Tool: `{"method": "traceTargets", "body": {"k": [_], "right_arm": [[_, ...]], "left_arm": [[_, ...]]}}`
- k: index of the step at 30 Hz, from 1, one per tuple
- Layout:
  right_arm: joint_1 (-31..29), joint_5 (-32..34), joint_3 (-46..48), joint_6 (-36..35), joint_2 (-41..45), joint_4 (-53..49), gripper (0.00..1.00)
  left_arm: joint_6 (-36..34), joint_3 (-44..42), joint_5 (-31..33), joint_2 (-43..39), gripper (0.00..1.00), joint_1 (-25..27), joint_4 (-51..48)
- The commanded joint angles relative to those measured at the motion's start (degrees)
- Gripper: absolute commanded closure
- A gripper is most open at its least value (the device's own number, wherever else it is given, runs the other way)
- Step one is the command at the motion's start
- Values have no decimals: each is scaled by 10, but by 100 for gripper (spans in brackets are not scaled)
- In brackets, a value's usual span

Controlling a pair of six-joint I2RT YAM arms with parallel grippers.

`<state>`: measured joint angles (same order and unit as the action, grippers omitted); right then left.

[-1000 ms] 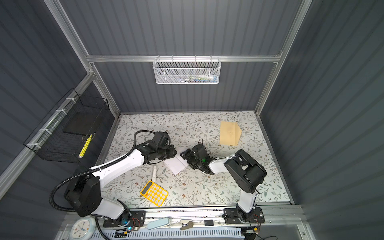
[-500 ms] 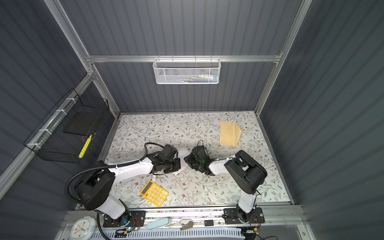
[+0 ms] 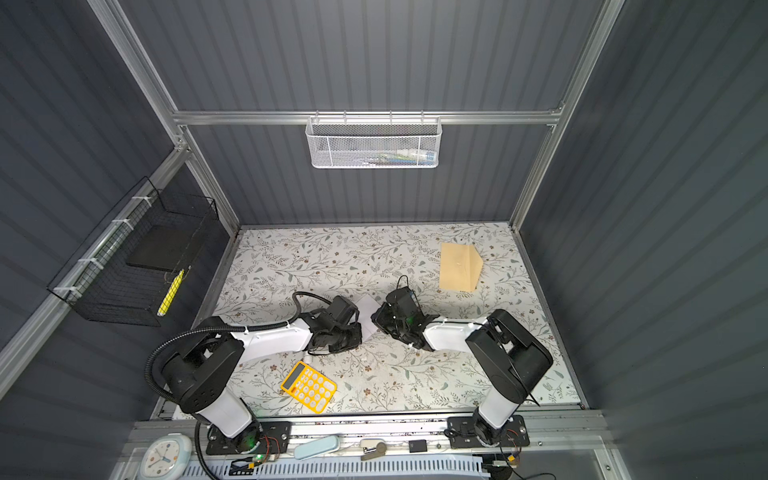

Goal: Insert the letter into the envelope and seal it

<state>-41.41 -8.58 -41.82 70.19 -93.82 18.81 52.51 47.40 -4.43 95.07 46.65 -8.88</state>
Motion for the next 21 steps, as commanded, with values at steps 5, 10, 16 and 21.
{"method": "traceTargets", "body": {"k": [5,10,16,21], "right_arm": [[-4,-63,-31,-63,4,-83,100],[-10,-92,-25,-58,-15,-87,100],[-22,-101,-27,-57,-25,-90,100],[-23,-97,-26,-55,-35,-102,100]], "left_arm": [[3,-31,11,3,100,9,-30],[1,-34,10,1,100,9,-30],[-1,-35,9,4,100,9,-26],[-4,-28,10,8,100,9,-26]]}}
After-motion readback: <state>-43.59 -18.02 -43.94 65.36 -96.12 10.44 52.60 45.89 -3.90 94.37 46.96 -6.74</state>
